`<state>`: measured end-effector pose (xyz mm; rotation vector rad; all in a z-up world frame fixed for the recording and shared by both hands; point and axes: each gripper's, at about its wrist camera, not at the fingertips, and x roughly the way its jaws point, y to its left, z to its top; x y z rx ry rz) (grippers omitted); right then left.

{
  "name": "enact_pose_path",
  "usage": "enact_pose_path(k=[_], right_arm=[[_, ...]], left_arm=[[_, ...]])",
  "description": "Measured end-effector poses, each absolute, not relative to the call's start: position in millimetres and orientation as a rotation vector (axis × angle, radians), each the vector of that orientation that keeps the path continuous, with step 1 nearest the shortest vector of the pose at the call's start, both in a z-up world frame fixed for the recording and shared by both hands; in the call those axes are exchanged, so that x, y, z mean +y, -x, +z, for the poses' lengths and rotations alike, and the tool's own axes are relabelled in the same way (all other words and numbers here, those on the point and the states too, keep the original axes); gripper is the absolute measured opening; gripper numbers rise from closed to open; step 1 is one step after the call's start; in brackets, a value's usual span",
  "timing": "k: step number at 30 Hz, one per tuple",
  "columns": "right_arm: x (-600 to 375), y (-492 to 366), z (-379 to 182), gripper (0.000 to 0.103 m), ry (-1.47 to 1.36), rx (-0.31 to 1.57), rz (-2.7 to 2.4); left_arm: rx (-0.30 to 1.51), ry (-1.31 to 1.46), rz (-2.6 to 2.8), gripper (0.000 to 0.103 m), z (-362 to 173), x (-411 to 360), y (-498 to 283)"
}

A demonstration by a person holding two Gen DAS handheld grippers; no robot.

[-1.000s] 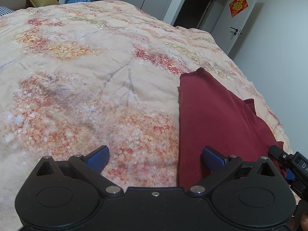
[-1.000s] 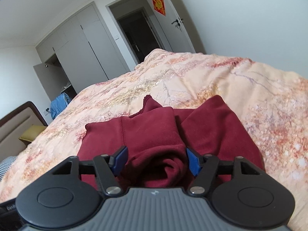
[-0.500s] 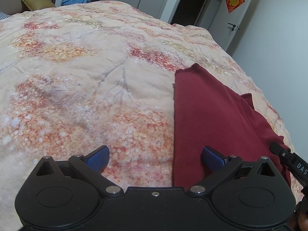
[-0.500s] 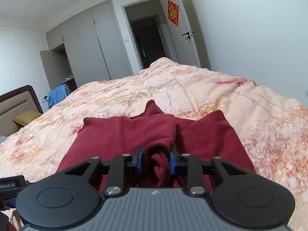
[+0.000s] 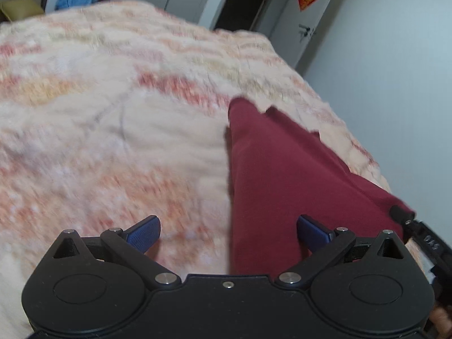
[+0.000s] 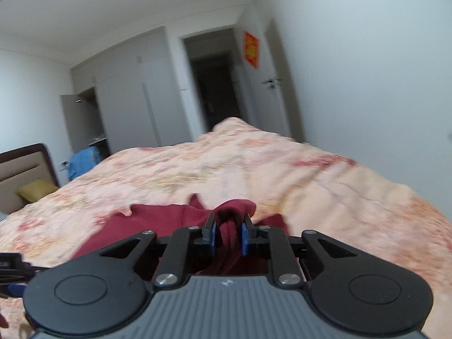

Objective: Fold small clothes

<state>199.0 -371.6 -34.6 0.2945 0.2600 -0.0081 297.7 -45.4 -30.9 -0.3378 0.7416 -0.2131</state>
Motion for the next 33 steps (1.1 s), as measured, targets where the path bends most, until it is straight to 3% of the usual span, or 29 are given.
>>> enact_pose_path(k=[7, 14, 17, 20, 22, 28, 33], right_arm=[[-385, -201, -68, 0.019, -0.355, 0.376, -0.038], [-386, -195, -51, 0.019, -0.301, 0.310, -0.046], [-386, -202, -55, 0.022, -0.305, 0.362, -0.031], [-387, -197, -62, 0.035, -0.321, 0.387, -0.017], [-388, -188, -62, 0.053, -0.307, 0.373, -0.009], [-392, -147, -53, 0.085, -0.218, 0.338, 0.085], [-368, -116, -53, 0.093, -0.052, 0.364, 0.209]], left_arm=[[0.769, 0.363, -0.215, 0.102, -43, -44, -298], [0.758, 0.362, -0.226, 0.102, -39, -46, -295], [0.774, 0.362, -0.226, 0.102, -45, -47, -295], [0.775, 0.364, -0.228, 0.102, -45, -46, -295], [0.776, 0.364, -0.226, 0.102, -45, -46, -295], [0.775, 0.368, -0.226, 0.102, -45, -46, -295], [0.775, 0.370, -0.221, 0.102, -45, -46, -295]])
